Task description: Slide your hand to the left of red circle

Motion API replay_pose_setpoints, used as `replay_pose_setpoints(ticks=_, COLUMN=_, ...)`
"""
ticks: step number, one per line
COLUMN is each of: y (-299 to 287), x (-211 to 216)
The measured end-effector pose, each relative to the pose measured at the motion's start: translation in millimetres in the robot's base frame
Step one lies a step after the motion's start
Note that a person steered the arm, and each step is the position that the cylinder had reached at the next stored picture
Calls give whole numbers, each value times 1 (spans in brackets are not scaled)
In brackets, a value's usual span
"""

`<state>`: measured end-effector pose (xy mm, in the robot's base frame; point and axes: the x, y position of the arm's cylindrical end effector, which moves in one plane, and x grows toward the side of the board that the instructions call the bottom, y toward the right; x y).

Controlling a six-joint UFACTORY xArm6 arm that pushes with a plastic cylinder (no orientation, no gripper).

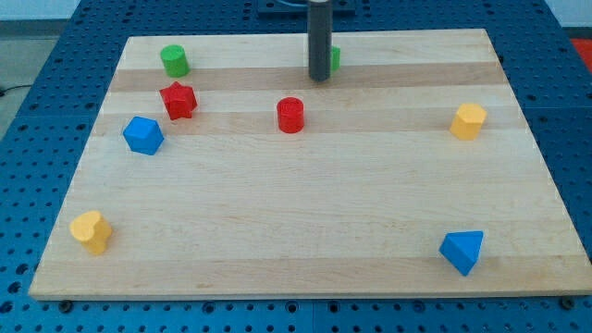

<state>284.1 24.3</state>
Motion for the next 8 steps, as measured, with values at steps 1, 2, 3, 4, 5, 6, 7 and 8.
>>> replay_pose_setpoints(ticks=1, y=-28, x=24)
replay_pose_setpoints(ticks=2, y=-26, x=49)
replay_pose_setpoints(ticks=3, y=-26, x=49)
replay_pose_setpoints(ticks=4, y=-21, x=49)
replay_pose_setpoints(ticks=5, y=3, x=64)
replay_pose_setpoints(ticks=6, y=-11, x=134)
replay_pose_setpoints(ticks=7, y=-103, x=154)
replay_pose_setpoints(ticks=8, y=-143, x=113)
